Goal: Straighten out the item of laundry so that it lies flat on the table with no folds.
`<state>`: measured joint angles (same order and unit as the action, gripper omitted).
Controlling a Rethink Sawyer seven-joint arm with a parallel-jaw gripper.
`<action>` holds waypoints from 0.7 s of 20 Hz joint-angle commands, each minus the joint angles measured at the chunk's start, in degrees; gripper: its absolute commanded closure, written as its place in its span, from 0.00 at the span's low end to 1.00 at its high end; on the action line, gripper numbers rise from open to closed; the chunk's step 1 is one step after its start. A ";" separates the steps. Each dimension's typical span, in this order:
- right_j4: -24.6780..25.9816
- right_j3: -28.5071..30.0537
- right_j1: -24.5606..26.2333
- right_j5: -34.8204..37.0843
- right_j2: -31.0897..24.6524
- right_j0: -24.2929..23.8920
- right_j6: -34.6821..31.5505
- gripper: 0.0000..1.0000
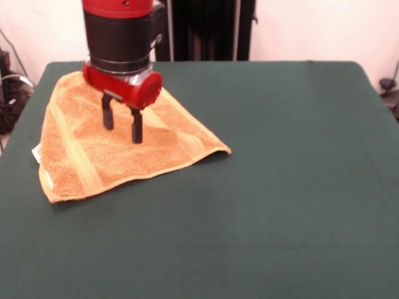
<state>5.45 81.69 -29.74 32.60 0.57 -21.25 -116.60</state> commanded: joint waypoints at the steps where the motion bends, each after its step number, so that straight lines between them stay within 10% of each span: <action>1: -0.36 -11.89 10.17 3.30 -11.55 -1.42 6.62 0.00; 14: 4.76 -23.66 19.71 5.51 -12.78 -1.54 9.98 0.00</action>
<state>7.64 61.87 -15.46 32.63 -5.03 -24.23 -116.60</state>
